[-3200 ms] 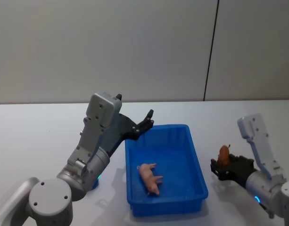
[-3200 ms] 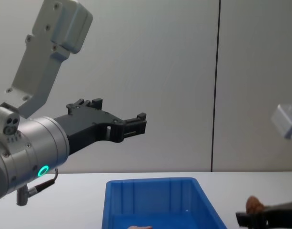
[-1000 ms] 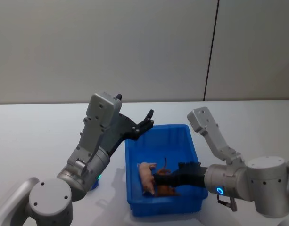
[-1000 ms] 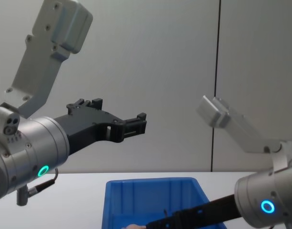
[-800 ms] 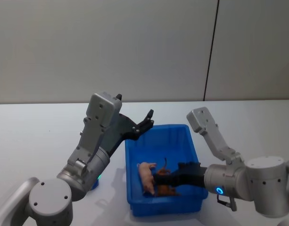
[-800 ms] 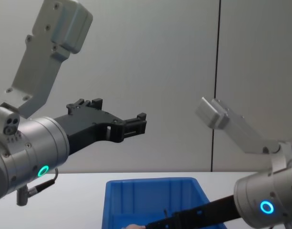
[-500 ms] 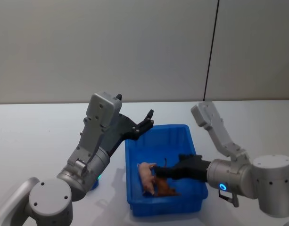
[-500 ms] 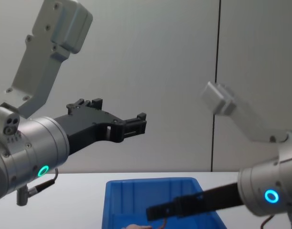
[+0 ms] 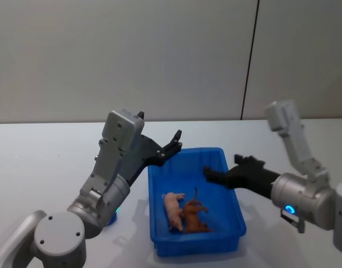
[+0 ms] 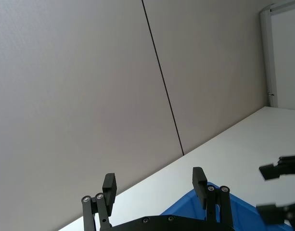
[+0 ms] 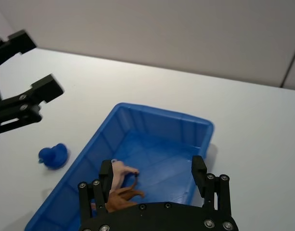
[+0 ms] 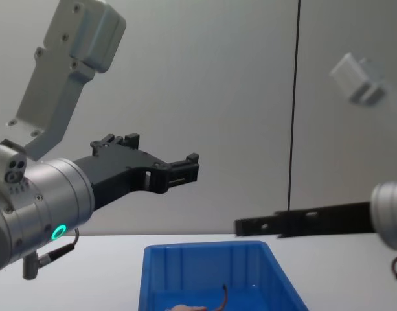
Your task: Pick up the two dolls from the table and place them into the box.
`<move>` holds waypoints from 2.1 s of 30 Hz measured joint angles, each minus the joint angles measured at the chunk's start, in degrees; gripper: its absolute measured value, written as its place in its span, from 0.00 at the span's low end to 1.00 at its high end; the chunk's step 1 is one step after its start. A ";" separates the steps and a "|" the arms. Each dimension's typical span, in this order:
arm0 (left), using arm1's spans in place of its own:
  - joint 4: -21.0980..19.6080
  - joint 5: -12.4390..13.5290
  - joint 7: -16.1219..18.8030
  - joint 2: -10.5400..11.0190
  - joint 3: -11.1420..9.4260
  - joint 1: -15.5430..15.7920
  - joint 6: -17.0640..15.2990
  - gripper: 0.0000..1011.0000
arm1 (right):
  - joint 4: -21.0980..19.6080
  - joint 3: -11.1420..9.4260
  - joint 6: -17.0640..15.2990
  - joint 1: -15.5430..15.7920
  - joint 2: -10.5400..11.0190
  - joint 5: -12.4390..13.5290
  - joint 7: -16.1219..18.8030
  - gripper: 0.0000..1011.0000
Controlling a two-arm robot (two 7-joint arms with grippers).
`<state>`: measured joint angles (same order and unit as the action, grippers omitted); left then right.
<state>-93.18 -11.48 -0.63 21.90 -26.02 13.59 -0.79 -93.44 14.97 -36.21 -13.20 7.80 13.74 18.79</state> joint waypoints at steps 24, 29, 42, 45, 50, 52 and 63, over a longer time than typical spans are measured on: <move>0.00 0.00 0.00 0.00 0.00 0.00 0.00 0.99 | -3.74 -7.57 4.04 4.62 3.68 11.79 -15.61 0.99; 0.00 0.00 0.00 0.00 0.00 0.00 0.00 0.99 | -3.76 -9.41 4.61 5.45 4.04 15.27 -19.66 0.99; -0.42 0.60 -0.47 0.19 0.67 0.56 -0.36 0.99 | -3.35 -11.98 5.33 6.58 4.60 20.15 -24.77 0.99; -1.04 0.67 -0.47 0.59 1.11 0.63 -1.18 0.99 | -3.30 -12.25 5.41 6.70 4.65 20.71 -25.36 0.99; -2.92 0.28 0.02 1.87 2.01 -0.02 -3.77 0.99 | -3.23 -12.63 5.55 6.87 4.73 21.45 -26.15 0.99; -4.00 -0.26 0.42 2.52 2.40 -0.56 -5.12 0.99 | -3.22 -12.72 5.57 6.90 4.75 21.60 -26.31 0.99; -9.15 -4.51 3.31 6.04 3.81 -4.73 -11.94 0.99 | -3.16 -13.07 5.67 7.06 4.81 22.29 -27.03 0.99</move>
<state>-102.33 -15.99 2.69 27.94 -22.21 8.85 -12.74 -96.60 1.90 -30.54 -6.14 12.60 36.03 -8.23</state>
